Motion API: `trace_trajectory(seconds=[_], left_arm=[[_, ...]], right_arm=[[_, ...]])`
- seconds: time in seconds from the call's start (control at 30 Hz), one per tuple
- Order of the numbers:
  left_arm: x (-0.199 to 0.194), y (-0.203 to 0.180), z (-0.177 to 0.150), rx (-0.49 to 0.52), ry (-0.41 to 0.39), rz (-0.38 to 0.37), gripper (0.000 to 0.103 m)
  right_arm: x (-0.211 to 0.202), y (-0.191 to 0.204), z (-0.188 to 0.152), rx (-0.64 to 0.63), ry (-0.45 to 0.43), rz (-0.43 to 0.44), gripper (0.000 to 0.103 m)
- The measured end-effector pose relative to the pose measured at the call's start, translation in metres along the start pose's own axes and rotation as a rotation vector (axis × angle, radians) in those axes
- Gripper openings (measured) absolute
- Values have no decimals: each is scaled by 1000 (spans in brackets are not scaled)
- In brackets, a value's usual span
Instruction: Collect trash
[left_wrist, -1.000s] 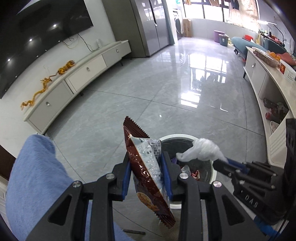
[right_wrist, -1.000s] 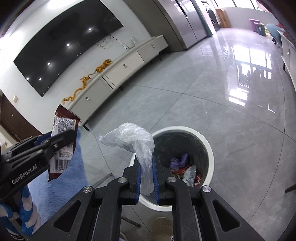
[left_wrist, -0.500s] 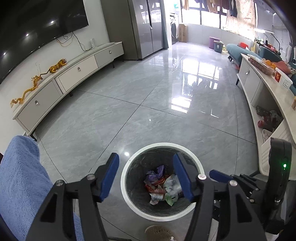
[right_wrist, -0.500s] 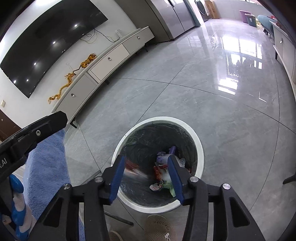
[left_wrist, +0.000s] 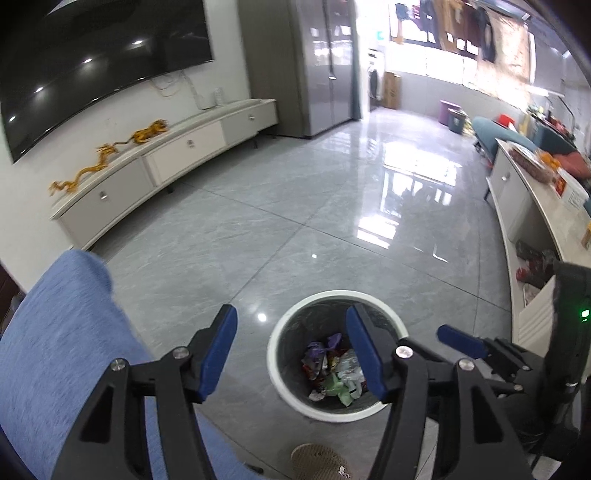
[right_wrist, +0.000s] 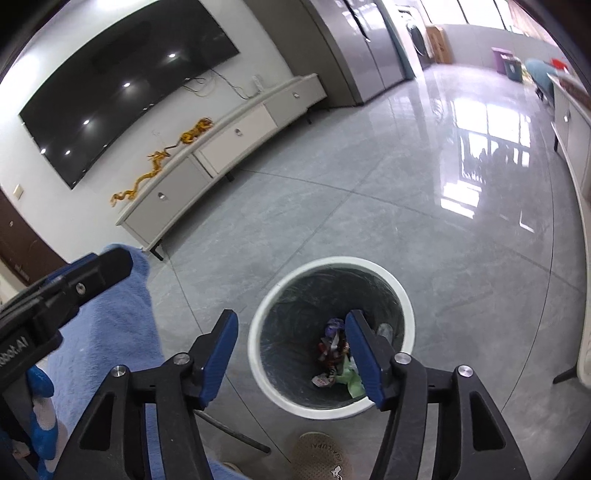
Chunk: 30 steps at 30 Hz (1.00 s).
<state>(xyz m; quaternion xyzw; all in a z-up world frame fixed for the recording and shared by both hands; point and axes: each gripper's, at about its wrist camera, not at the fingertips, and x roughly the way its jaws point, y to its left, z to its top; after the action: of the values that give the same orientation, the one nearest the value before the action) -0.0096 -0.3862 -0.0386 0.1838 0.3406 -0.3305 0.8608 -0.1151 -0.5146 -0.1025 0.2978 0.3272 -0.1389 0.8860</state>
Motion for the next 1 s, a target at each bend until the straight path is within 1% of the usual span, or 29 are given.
trace_trajectory(seconds=[0.13, 0.3, 0.37, 0.47, 0.53, 0.67, 0.9, 0.97, 1.0], left_arm=[[-31, 21, -15, -50, -33, 58, 60], [-70, 55, -40, -109, -74, 137, 60], [-83, 66, -47, -131, -89, 159, 60], [-106, 86, -59, -168, -116, 200, 60], [-117, 97, -66, -190, -127, 214, 60], [-138, 117, -78, -231, -158, 246, 61], [-172, 148, -103, -290, -206, 332, 61], [-181, 156, -111, -304, -219, 362, 61], [-183, 159, -114, -310, -222, 369, 61]], right_arm=[[-16, 24, -1, -47, -29, 20, 65], [-34, 58, -3, -111, -63, 46, 67], [-41, 73, -6, -139, -77, 56, 69], [-50, 94, -11, -181, -98, 62, 74], [-56, 108, -15, -210, -110, 67, 75], [-65, 131, -22, -256, -130, 66, 80], [-78, 158, -34, -303, -184, 45, 87], [-81, 164, -37, -313, -197, 37, 94], [-82, 167, -38, -320, -204, 30, 100]])
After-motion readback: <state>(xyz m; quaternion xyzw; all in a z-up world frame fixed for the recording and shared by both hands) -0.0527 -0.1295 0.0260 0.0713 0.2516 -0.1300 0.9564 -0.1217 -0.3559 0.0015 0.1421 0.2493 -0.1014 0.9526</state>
